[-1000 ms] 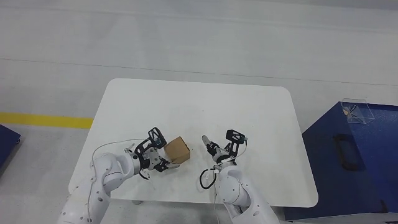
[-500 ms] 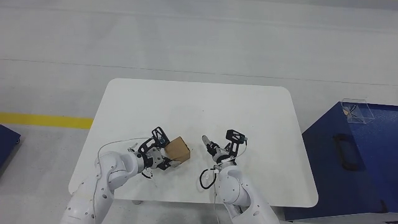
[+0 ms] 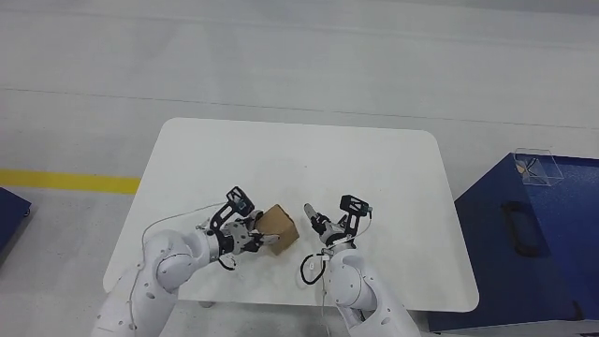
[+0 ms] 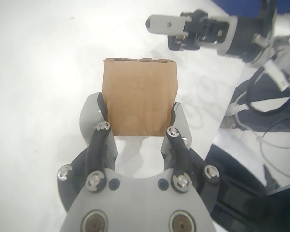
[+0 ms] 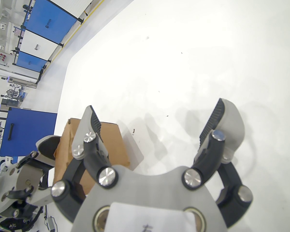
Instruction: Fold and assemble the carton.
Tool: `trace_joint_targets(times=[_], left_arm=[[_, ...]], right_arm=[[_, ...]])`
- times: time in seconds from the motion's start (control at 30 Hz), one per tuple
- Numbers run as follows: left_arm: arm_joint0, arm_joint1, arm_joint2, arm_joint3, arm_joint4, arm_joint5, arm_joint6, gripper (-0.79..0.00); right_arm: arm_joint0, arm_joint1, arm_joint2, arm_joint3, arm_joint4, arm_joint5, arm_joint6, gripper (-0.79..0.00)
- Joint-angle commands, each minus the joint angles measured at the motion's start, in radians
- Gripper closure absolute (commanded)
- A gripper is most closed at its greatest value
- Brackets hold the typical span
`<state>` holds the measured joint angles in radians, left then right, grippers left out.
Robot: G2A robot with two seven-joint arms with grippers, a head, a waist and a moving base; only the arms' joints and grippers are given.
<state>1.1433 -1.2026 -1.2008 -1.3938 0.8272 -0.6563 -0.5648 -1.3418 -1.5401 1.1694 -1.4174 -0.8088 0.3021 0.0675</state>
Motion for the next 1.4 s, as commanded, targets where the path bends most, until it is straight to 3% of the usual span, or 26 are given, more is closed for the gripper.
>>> trace_joint_targets(times=[0.0,0.1,0.2,0.43,0.47,0.53,0.6,0.83,0.9,0.97,1.0,1.07,1.1,1.2,1.37], left_arm=[[0.0,-0.003,-0.017,0.011,-0.245,0.08,-0.08,0.0],[-0.018,-0.005,-0.04,0.053,-0.566,0.156,-0.225,0.0],[-0.054,-0.003,-0.048,0.123,-0.746,0.248,-0.37,0.0],[-0.12,-0.012,0.012,0.273,-0.79,0.325,-0.451,0.0],[-0.131,-0.014,0.024,0.295,-0.779,0.338,-0.449,-0.105],[-0.152,-0.018,0.047,0.324,-0.755,0.345,-0.448,-0.385],[-0.166,-0.02,0.062,0.349,-0.736,0.358,-0.432,-0.785],[-0.17,-0.013,0.037,0.375,-0.724,0.37,-0.354,-0.785],[-0.141,-0.001,-0.001,0.327,-0.679,0.355,-0.264,-0.785],[-0.075,0.013,-0.034,0.191,-0.586,0.312,-0.141,-0.785],[-0.03,0.02,-0.047,0.109,-0.521,0.292,-0.089,-0.699],[0.07,0.033,-0.068,-0.077,-0.322,0.325,0.038,-0.068],[0.121,0.037,-0.064,-0.167,-0.207,0.36,0.094,0.0],[0.232,0.041,-0.015,-0.352,0.088,0.464,0.205,0.0],[0.263,0.029,0.109,-0.408,0.348,0.569,0.259,0.0]], right_arm=[[0.0,0.0,0.0,0.0,0.0,0.0,0.0,-0.785],[0.0,0.0,0.0,0.0,0.0,0.0,0.0,-0.785],[0.0,0.0,0.0,0.0,0.0,0.0,0.0,-0.785],[0.0,0.0,0.0,0.0,0.0,0.0,0.0,-0.785],[0.0,0.0,0.0,0.0,0.0,0.0,0.0,-0.785],[0.0,0.0,0.0,0.0,0.0,0.0,0.0,-0.785],[0.0,0.0,0.0,0.0,0.0,0.0,0.0,-0.785],[0.0,0.0,0.0,0.0,0.0,0.0,0.0,-0.785],[0.0,0.0,0.0,0.0,0.0,0.0,0.0,-0.785],[0.0,0.0,0.0,0.0,0.0,0.0,0.0,-0.785],[0.0,0.0,0.0,0.0,0.0,0.0,0.0,-0.785],[0.0,0.0,0.0,0.0,0.0,0.0,0.0,-0.785],[0.0,0.0,0.0,0.0,0.0,0.0,0.0,-0.785],[-0.001,0.0,0.002,0.001,-0.002,0.001,-0.004,-0.785],[-0.004,0.0,0.053,-0.006,0.058,0.036,-0.044,-0.785]])
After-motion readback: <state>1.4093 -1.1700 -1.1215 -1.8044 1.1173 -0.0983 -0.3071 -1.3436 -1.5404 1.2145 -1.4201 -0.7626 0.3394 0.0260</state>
